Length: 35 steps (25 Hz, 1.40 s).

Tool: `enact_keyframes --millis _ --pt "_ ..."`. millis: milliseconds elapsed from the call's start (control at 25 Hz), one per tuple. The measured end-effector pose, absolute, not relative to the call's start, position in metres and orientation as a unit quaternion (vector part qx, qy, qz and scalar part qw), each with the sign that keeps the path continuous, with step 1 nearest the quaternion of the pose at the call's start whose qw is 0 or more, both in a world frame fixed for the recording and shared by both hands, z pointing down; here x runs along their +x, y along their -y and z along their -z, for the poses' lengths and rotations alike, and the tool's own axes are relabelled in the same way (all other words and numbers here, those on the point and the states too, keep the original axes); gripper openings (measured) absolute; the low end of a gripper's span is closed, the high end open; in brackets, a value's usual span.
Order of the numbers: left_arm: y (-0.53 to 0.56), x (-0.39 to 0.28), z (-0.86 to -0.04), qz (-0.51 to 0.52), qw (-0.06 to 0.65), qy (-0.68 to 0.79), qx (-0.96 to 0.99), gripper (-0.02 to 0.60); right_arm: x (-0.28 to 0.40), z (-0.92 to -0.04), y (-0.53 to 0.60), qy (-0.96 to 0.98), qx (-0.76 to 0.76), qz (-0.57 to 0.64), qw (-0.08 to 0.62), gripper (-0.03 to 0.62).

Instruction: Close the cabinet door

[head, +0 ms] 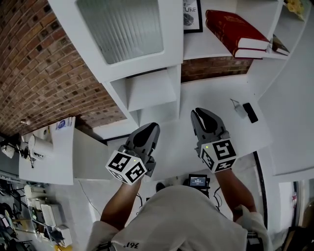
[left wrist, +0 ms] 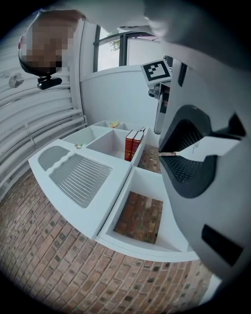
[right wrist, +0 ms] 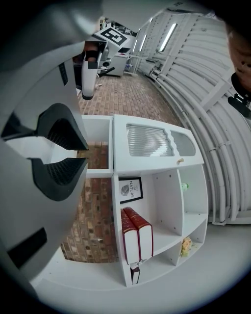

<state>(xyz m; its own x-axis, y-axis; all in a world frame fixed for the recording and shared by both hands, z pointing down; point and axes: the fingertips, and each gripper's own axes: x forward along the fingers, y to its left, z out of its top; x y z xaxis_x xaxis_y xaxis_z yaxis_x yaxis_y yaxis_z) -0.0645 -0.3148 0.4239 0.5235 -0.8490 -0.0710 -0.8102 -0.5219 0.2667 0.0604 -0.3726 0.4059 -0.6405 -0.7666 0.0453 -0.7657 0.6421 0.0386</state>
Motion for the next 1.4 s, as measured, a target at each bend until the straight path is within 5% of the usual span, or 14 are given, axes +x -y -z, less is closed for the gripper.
enact_keyframes --millis 1400 --pt "0.302 -0.044 -0.435 0.095 0.140 0.461 0.871 0.025 0.070 -0.419 0.366 0.901 0.430 0.000 0.055 0.026"
